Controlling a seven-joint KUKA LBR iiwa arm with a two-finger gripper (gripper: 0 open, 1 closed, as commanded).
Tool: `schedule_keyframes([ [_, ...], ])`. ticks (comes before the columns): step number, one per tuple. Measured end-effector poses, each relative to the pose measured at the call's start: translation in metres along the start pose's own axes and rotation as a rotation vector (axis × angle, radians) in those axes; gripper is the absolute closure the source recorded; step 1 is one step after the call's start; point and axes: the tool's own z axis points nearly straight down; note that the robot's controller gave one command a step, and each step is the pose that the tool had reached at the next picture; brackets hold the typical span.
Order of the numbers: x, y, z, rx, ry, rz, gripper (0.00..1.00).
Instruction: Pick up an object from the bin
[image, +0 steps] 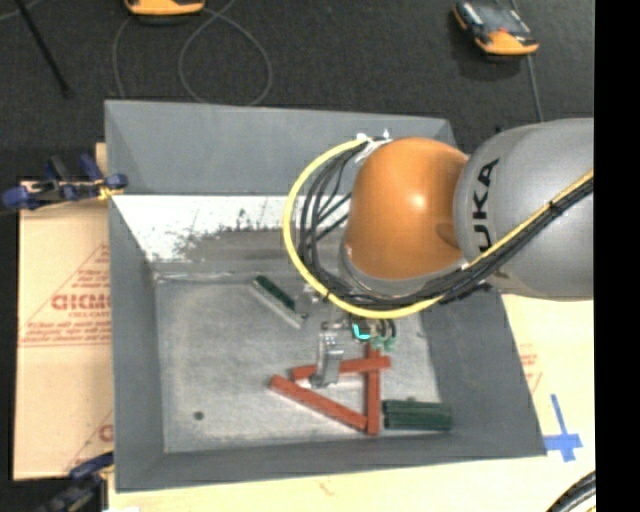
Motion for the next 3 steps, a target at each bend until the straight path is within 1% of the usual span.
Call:
schedule_keyframes([
  [1, 0.011, -0.033, 0.142, 0.000, 0.000, 0.031, 0.00],
  [2, 0.009, -0.032, 0.138, -0.002, -0.007, 0.034, 1.00],
  [3, 0.005, -0.061, -0.055, 0.000, -0.017, 0.059, 1.00],
])
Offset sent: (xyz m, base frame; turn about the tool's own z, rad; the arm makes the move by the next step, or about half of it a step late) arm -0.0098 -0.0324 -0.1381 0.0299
